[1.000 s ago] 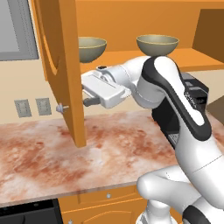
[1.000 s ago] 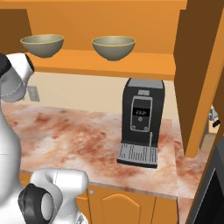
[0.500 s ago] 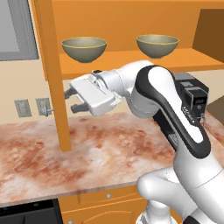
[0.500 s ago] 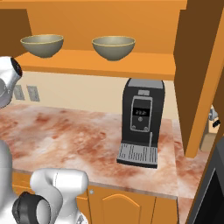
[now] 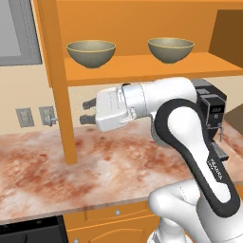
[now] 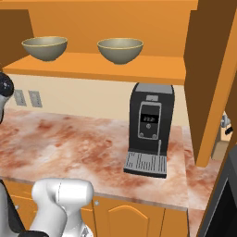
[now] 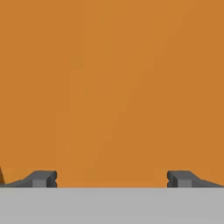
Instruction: Move the bowls from the cabinet to the plates on the dining table.
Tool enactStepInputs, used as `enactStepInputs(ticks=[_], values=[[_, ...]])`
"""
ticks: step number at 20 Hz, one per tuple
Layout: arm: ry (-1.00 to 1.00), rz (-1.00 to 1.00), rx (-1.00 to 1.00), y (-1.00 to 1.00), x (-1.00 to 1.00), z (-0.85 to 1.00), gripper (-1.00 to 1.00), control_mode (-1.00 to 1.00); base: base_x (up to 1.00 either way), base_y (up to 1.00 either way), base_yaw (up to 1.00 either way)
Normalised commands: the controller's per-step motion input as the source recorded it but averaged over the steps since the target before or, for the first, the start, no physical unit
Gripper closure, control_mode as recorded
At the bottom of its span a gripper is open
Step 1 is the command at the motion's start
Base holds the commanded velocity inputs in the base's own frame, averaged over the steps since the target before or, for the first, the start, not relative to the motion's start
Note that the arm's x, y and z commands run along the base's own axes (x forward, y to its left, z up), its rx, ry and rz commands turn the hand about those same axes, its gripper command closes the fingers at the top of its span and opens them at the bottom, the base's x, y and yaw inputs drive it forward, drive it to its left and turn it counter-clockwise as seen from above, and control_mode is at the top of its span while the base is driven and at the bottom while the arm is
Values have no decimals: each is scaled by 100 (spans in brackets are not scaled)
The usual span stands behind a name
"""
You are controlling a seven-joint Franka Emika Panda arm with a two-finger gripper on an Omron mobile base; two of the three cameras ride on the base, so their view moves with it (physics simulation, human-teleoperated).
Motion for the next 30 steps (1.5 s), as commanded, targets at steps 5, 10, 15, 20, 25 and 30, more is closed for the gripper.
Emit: enactStepInputs(ticks=[5,10,15,20,25,30], values=[[4,-29,-12,-12,28,5,-100,-100,0,0,0],[2,-27,-16,-4,40,4,-100,-100,0,0,0],[0,-26,-13,-12,33,0,-100,-100,0,0,0],[-1,-17,-9,-25,19,0,-100,-100,0,0,0],[0,-14,-8,-33,30,3,-100,-100,0,0,0],[0,-10,-9,-32,40,7,-100,-100,0,0,0]])
